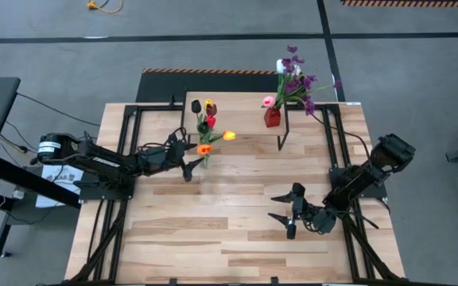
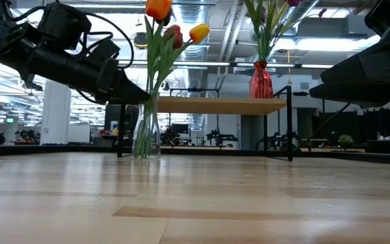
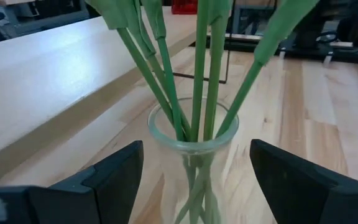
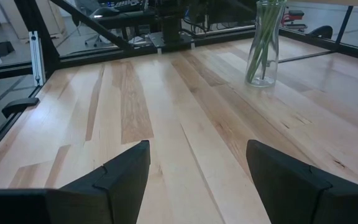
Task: Pick and place flowers into a vace then onto a shelf
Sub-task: Put the transparent vase with flowers on the shelf
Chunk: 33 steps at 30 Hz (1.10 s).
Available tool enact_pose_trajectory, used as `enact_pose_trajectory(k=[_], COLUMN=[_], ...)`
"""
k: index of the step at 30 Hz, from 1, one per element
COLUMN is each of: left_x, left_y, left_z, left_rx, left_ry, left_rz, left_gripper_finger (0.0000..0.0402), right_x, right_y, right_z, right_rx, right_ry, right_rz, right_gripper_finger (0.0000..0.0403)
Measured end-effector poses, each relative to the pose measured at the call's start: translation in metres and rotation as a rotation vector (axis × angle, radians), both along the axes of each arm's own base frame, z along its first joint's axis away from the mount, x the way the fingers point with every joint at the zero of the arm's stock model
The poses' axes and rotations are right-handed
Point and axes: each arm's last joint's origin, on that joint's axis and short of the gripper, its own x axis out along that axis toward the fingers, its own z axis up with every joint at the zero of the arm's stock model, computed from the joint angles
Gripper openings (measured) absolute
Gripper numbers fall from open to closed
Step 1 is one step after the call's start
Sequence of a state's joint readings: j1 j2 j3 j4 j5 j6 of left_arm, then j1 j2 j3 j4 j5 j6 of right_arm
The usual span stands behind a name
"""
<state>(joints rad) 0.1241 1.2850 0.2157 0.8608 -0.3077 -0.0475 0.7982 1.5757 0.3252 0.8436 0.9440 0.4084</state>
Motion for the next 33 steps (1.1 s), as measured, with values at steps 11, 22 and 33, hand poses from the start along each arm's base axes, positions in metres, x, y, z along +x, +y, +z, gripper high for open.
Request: enact_pose_trajectory(k=[11,22,33], left_x=[-0.001,-0.001,0.001], left_y=[0.010,0.011,0.011], left_z=[0.001,0.001,0.004], left_rx=[0.008,0.039,0.056], left_ry=[-0.001,0.012,-0.002], left_rz=[-0.056,-0.102,-0.102], left_gripper_finger=[0.0286,0.0286,0.0286], right_x=[0.000,0.000,0.000], right_y=[0.000,0.000,0.000], right_z=[0.000,0.000,0.000], right_rx=[0.000,0.001,0.001], right_ry=[-0.001,-0.001,-0.001], right_rz=[0.000,-0.002,-0.002], right_gripper_finger=[0.0260,0.0260,0.0260])
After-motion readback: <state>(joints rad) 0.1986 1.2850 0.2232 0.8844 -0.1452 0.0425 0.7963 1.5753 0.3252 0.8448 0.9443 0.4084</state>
